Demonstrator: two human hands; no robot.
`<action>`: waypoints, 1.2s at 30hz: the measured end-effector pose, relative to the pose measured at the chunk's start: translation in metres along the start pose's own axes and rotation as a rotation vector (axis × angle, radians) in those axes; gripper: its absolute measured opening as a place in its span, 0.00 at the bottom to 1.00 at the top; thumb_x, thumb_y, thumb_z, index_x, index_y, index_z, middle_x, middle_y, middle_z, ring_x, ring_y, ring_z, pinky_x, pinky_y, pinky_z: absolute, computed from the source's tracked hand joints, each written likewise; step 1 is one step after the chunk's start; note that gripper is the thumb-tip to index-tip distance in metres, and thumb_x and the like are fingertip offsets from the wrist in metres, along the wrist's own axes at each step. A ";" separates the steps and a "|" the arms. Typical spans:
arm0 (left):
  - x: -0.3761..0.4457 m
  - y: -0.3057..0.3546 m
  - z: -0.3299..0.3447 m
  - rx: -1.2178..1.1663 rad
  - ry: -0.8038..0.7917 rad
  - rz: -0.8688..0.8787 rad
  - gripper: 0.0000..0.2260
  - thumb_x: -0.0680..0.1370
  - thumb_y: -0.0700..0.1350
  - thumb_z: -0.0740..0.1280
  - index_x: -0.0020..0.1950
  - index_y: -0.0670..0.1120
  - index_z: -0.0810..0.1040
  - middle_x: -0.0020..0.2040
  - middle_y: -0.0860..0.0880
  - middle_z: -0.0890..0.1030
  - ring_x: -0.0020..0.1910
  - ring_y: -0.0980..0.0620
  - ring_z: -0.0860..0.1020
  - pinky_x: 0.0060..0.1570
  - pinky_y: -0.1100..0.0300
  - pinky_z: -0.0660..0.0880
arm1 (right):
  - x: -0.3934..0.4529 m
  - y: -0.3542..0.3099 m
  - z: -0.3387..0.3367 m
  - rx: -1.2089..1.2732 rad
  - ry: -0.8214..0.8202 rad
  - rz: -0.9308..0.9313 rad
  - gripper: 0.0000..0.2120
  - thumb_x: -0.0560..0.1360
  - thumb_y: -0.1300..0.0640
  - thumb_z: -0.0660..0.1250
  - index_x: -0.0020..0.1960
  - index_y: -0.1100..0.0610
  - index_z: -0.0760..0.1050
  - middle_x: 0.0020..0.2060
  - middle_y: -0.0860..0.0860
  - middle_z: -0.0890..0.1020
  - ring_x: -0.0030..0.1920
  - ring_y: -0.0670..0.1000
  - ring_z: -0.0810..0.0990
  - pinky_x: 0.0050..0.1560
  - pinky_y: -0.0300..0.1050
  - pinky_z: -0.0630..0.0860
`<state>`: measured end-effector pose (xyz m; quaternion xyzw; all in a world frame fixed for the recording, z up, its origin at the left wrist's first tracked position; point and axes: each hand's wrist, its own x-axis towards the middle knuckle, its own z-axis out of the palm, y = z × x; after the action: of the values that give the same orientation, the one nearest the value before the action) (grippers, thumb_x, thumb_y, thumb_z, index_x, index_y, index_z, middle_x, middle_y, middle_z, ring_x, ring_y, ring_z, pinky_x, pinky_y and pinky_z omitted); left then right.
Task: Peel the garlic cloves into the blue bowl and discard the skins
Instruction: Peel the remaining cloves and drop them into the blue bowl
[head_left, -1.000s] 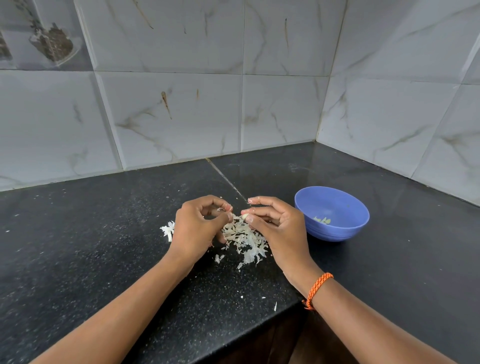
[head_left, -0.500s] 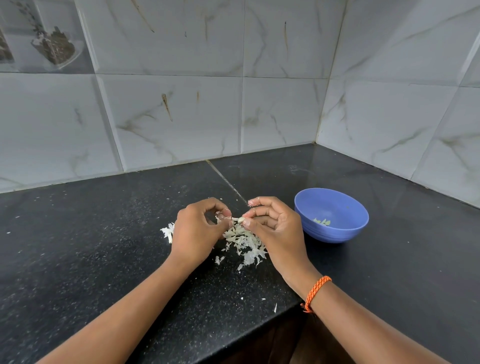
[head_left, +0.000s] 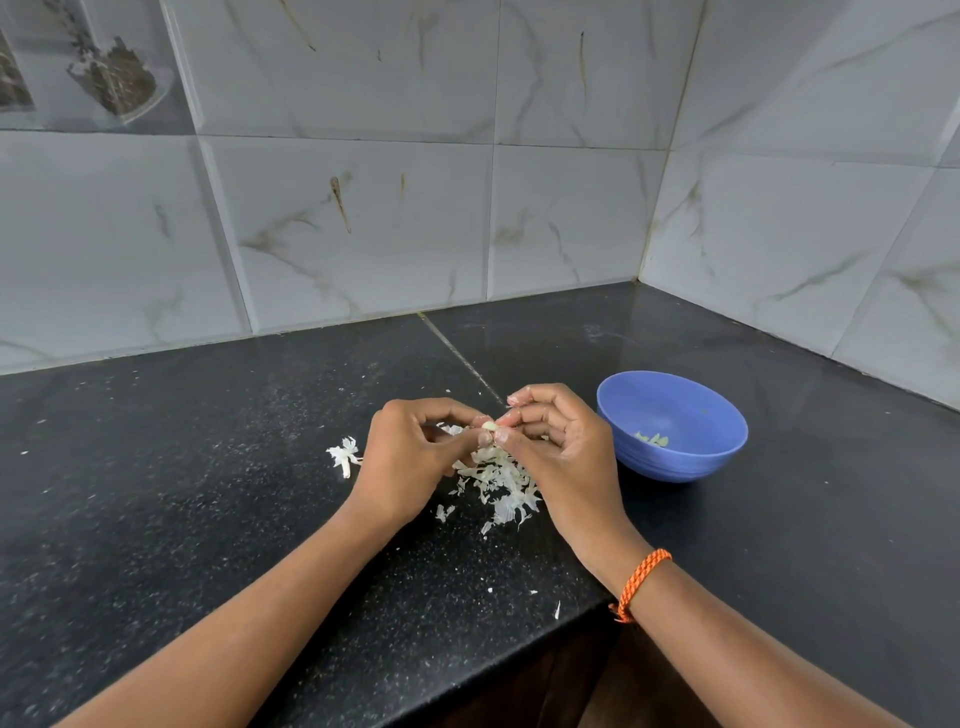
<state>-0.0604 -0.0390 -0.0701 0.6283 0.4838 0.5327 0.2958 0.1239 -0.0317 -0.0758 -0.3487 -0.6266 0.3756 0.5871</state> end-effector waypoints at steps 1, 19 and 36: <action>0.000 0.001 0.000 -0.006 0.008 0.000 0.02 0.77 0.42 0.80 0.49 0.47 0.90 0.41 0.50 0.89 0.36 0.45 0.87 0.35 0.53 0.81 | 0.000 0.001 0.000 -0.070 0.008 -0.034 0.13 0.75 0.65 0.79 0.57 0.55 0.82 0.46 0.51 0.87 0.49 0.52 0.87 0.51 0.45 0.84; -0.008 0.003 0.015 0.158 0.090 0.053 0.03 0.79 0.42 0.78 0.47 0.50 0.90 0.39 0.56 0.88 0.38 0.55 0.87 0.41 0.50 0.85 | -0.005 0.002 0.005 -0.424 0.076 -0.230 0.02 0.77 0.62 0.77 0.50 0.56 0.86 0.40 0.43 0.87 0.41 0.44 0.87 0.43 0.42 0.85; -0.009 -0.003 0.017 0.158 0.027 0.093 0.04 0.81 0.40 0.75 0.49 0.48 0.88 0.39 0.53 0.87 0.39 0.53 0.87 0.47 0.45 0.86 | 0.000 0.006 0.005 -0.318 0.066 -0.107 0.07 0.74 0.66 0.78 0.43 0.56 0.83 0.35 0.47 0.86 0.37 0.50 0.86 0.39 0.51 0.85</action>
<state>-0.0443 -0.0435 -0.0803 0.6643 0.4985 0.5143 0.2137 0.1184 -0.0293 -0.0810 -0.4156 -0.6763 0.2283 0.5638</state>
